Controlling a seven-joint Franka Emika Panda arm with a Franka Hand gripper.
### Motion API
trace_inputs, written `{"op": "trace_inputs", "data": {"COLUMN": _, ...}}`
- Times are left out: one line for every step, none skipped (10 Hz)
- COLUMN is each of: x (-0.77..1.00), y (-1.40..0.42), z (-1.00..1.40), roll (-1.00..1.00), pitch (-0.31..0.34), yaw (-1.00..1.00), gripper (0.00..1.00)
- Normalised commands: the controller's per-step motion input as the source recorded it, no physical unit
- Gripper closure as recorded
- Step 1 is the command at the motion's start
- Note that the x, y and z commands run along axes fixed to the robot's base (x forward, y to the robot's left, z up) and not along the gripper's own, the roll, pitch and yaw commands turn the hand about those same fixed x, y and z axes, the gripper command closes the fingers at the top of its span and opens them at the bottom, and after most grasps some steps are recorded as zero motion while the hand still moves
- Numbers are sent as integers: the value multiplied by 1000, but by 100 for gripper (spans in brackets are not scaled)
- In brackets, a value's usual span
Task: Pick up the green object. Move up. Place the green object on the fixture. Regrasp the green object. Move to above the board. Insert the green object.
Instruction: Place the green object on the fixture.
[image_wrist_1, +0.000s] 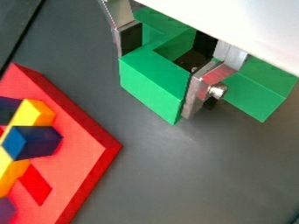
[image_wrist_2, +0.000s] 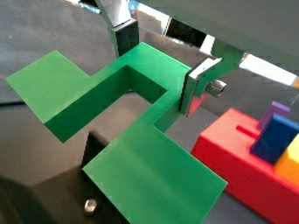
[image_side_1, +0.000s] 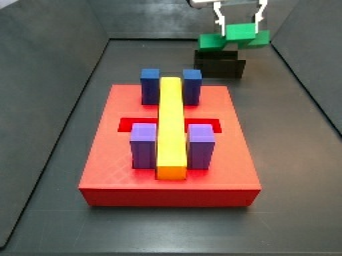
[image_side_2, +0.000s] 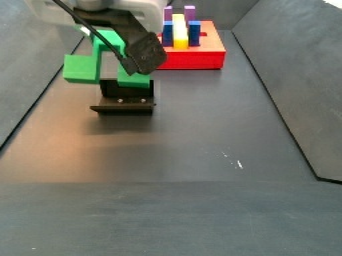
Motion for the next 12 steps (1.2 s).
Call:
{"op": "trace_inputs", "data": {"x": 0, "y": 0, "z": -371, "roll": 366, "pitch": 0, "yaw": 0, "gripper": 100}}
{"op": "trace_inputs", "data": {"x": 0, "y": 0, "z": -311, "roll": 309, "pitch": 0, "yaw": 0, "gripper": 100}}
{"op": "trace_inputs", "data": {"x": 0, "y": 0, "z": -266, "roll": 283, "pitch": 0, "yaw": 0, "gripper": 100}}
{"op": "trace_inputs", "data": {"x": 0, "y": -11, "z": -234, "roll": 263, "pitch": 0, "yaw": 0, "gripper": 100}}
{"op": "trace_inputs", "data": {"x": 6, "y": 0, "z": -131, "roll": 89, "pitch": 0, "yaw": 0, "gripper": 100}}
{"op": "trace_inputs", "data": {"x": 91, "y": 9, "z": -29, "roll": -26, "pitch": 0, "yaw": 9, "gripper": 100}}
{"op": "trace_inputs", "data": {"x": 103, "y": 97, "z": 0, "roll": -377, "pitch": 0, "yaw": 17, "gripper": 100}}
{"op": "trace_inputs", "data": {"x": 80, "y": 77, "z": 0, "roll": -503, "pitch": 0, "yaw": 6, "gripper": 100}}
{"op": "trace_inputs", "data": {"x": 60, "y": 46, "z": 0, "roll": -497, "pitch": 0, "yaw": 6, "gripper": 100}}
{"op": "trace_inputs", "data": {"x": 69, "y": 69, "z": 0, "roll": -543, "pitch": 0, "yaw": 6, "gripper": 100}}
{"op": "trace_inputs", "data": {"x": 26, "y": 51, "z": 0, "roll": -400, "pitch": 0, "yaw": 6, "gripper": 100}}
{"op": "trace_inputs", "data": {"x": 0, "y": 0, "z": -163, "roll": 0, "pitch": -11, "yaw": 0, "gripper": 100}}
